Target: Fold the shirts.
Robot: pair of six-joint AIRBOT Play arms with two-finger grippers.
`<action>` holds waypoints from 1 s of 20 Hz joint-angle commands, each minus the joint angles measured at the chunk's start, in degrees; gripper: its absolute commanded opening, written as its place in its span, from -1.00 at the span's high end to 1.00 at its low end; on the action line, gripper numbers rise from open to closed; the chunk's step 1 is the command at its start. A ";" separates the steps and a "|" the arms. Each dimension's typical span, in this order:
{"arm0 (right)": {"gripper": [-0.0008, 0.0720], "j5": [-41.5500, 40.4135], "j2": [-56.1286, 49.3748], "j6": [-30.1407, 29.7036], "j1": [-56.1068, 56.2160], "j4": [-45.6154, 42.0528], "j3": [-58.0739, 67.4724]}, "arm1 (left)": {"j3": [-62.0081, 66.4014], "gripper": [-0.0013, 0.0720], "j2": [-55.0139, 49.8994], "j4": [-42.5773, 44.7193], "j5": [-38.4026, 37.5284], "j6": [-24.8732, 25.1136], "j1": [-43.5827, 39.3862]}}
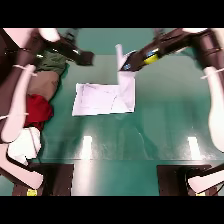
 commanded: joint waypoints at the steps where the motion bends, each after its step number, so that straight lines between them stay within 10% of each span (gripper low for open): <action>1: 0.87 -13.77 -7.74 -4.87 10.14 1.90 1.55 | 0.09 0.90 7.72 2.10 -2.54 0.55 8.24; 3: -0.16 -23.26 -12.39 -6.67 14.69 2.03 3.28 | 0.09 0.90 10.29 2.10 -3.93 0.55 10.97; 4: -0.27 -26.62 -13.35 -7.19 15.96 1.86 2.93 | 0.09 0.90 11.21 2.10 -5.14 0.55 11.93; 11: -0.26 -6.05 -4.83 -6.62 4.26 -8.50 -9.27 | -0.02 0.90 12.15 1.14 -9.20 0.61 12.00; 16: -0.10 -11.08 4.94 -1.18 -14.53 -7.19 -32.72 | -0.02 0.90 11.96 0.33 -8.96 0.61 10.10; 18: -0.82 -12.48 5.86 -1.20 -20.57 -1.70 -39.47 | -0.04 0.90 11.72 0.28 -8.94 0.61 8.61; 20: -0.84 -12.41 4.74 -1.25 -24.15 3.87 -43.71 | -0.04 0.90 11.67 0.31 -7.76 0.63 6.86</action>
